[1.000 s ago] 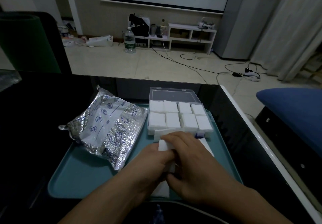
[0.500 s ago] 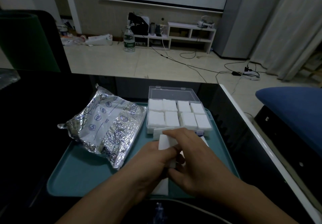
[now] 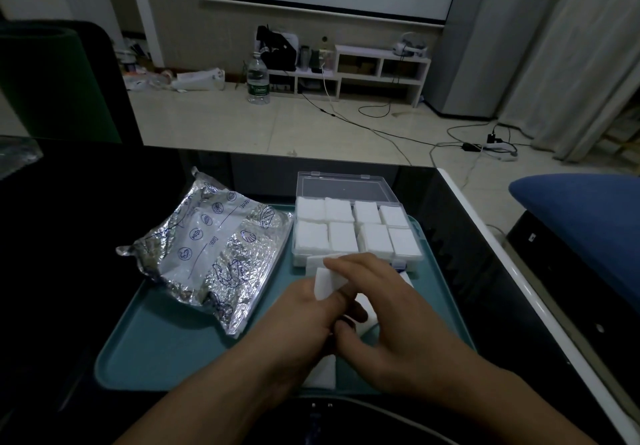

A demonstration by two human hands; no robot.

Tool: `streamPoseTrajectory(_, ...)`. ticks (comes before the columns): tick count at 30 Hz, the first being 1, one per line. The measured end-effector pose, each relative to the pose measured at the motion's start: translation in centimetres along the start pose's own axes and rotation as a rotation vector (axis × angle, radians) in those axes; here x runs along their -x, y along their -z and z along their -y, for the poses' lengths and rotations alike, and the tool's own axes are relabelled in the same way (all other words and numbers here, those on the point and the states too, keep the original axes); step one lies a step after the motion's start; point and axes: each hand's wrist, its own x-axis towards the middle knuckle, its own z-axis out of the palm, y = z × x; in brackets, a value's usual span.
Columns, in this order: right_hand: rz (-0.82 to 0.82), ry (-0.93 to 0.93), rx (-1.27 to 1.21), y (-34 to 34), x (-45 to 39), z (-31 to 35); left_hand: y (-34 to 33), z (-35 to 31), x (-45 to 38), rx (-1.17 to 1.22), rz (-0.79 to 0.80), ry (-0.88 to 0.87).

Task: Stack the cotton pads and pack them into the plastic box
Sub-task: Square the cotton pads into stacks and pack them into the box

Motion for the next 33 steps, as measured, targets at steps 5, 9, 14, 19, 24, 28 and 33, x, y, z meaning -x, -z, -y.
streamPoseTrajectory(5,-0.04,-0.039,-0.083,0.4,-0.2,-0.2,0.0,-0.3,0.1,-0.007,0.056,-0.019)
streamPoseTrajectory(9,-0.109,-0.05,-0.001,0.8,-0.6,-0.2,0.2,-0.2,0.2,-0.158,0.087,-0.039)
streamPoseTrajectory(14,-0.197,-0.138,-0.067,0.9,-0.8,-0.8,-0.1,-0.5,0.5,-0.286,0.145,-0.076)
streamPoseTrajectory(19,-0.238,-0.205,-0.083,1.0,-0.7,-1.1,0.0,-0.2,0.3,-0.258,0.144,-0.138)
streamPoseTrajectory(24,-0.134,-0.174,-0.106,0.2,-0.5,-0.1,0.1,-0.2,0.1,-0.274,0.127,-0.155)
streamPoseTrajectory(28,-0.106,-0.174,-0.091,0.0,-0.4,0.2,0.1,-0.3,0.2,-0.296,0.111,-0.169)
streamPoseTrajectory(33,-0.181,-0.258,-0.112,0.2,-0.5,-0.3,0.1,-0.5,0.2,-0.301,0.091,-0.152)
